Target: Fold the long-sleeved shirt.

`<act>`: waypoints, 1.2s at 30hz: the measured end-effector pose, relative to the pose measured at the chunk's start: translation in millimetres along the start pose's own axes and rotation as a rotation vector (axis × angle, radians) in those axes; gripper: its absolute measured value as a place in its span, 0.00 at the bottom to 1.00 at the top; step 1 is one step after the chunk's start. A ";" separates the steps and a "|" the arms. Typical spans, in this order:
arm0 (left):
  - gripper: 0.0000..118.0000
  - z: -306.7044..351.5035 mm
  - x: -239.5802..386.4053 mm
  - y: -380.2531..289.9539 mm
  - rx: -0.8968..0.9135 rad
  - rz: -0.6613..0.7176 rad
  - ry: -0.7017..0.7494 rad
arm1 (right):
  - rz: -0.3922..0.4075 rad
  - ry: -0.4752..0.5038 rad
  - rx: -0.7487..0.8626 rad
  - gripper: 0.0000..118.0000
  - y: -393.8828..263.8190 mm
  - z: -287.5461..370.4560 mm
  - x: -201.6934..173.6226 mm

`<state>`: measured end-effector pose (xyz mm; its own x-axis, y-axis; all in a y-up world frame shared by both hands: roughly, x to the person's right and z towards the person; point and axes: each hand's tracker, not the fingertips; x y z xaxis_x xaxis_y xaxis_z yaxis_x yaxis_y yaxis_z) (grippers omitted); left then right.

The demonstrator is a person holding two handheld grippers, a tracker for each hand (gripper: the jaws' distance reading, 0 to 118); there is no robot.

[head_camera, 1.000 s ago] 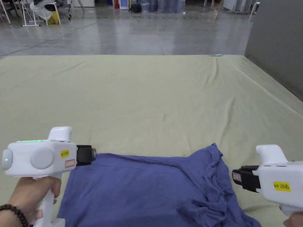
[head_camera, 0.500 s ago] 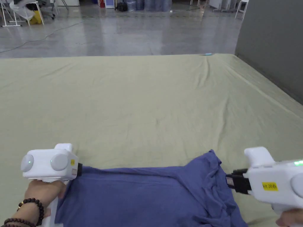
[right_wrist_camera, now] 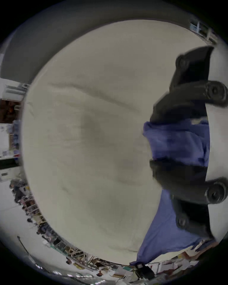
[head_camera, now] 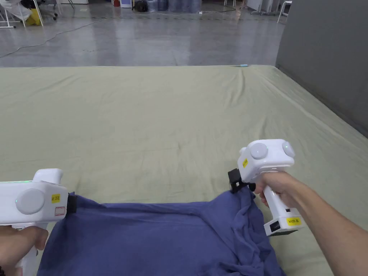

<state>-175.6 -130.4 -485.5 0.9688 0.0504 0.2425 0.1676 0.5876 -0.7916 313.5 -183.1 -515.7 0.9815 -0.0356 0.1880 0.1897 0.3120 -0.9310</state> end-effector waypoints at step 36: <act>0.00 100.4 -3.3 -214.8 -0.235 -0.064 -0.097 | 0.329 0.098 0.031 0.12 -315.4 122.4 4.3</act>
<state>-233.1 -175.7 -259.9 0.9348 0.1026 0.3400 0.2770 0.3885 -0.8788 254.8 -165.4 -183.0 0.9881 -0.0194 -0.1528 -0.1364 0.3504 -0.9266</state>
